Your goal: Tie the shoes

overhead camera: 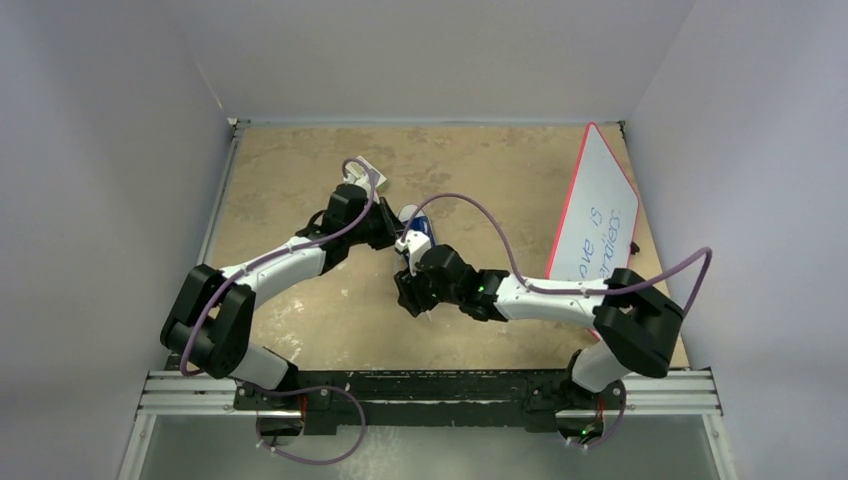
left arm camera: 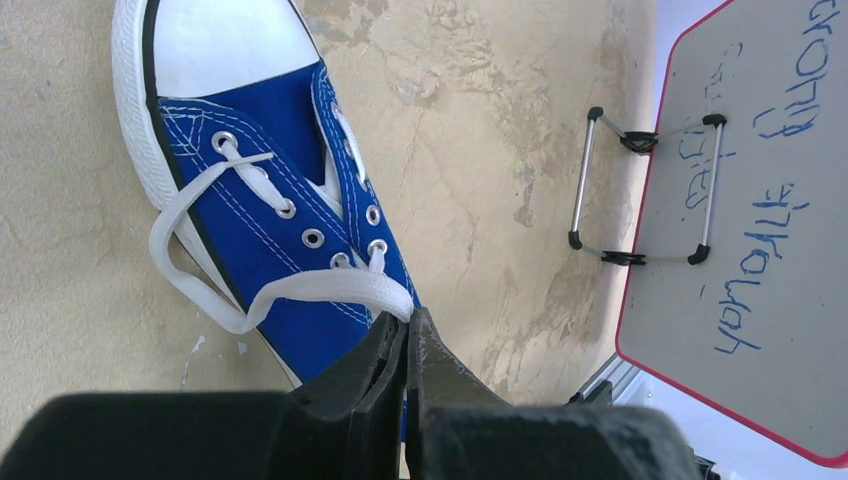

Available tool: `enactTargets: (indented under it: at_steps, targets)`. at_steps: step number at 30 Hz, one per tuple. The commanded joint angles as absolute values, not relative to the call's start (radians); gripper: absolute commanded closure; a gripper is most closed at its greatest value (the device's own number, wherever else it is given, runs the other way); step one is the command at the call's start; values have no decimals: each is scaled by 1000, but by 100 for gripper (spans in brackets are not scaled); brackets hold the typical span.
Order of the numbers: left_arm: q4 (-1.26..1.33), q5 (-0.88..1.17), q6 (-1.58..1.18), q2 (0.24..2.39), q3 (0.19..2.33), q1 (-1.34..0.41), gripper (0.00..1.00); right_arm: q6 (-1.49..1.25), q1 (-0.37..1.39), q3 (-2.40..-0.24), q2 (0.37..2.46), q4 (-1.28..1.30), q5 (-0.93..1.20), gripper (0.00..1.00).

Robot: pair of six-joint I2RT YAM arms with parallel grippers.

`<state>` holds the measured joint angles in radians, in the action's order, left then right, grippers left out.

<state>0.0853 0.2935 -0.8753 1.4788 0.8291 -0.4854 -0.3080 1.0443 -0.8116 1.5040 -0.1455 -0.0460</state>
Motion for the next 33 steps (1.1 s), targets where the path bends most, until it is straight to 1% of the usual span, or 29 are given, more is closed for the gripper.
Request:
enactTargets:
  at_steps: [1,6,10,13,17,19,20,21,24,26,29,33]
  targets:
    - [102,309,-893,1481,878,-480,100,-203,1041,-886,1591,-301,-71,47]
    - [80,302,-890,1476,897,-480,100,-197,1042,-858,1634,-337,-144,48]
    - [78,299,-893,1475,899,-480,100,-179,1042,-849,1666,-324,-163,49]
    - [76,299,-895,1477,898,-480,100,-170,1043,-857,1693,-300,-137,58]
    - [63,295,-889,1470,897,-479,100,-205,1046,-822,1700,-306,-160,74]
    - [62,293,-889,1467,894,-479,100,-230,1046,-809,1697,-302,-188,87]
    - [63,293,-891,1466,891,-479,100,-237,1047,-804,1695,-304,-193,96]
    - [62,293,-891,1465,890,-479,100,-242,1046,-806,1694,-301,-198,100]
    - [56,292,-881,1463,889,-475,100,-276,1047,-861,1667,-181,-170,100]
    - [49,296,-869,1462,889,-467,100,-291,1043,-883,1600,-118,-16,100]
    - [34,289,-835,1464,891,-463,100,-315,1043,-878,1493,-74,128,100]
    - [29,303,-813,1476,889,-463,100,-417,1043,-819,1388,-26,261,100]
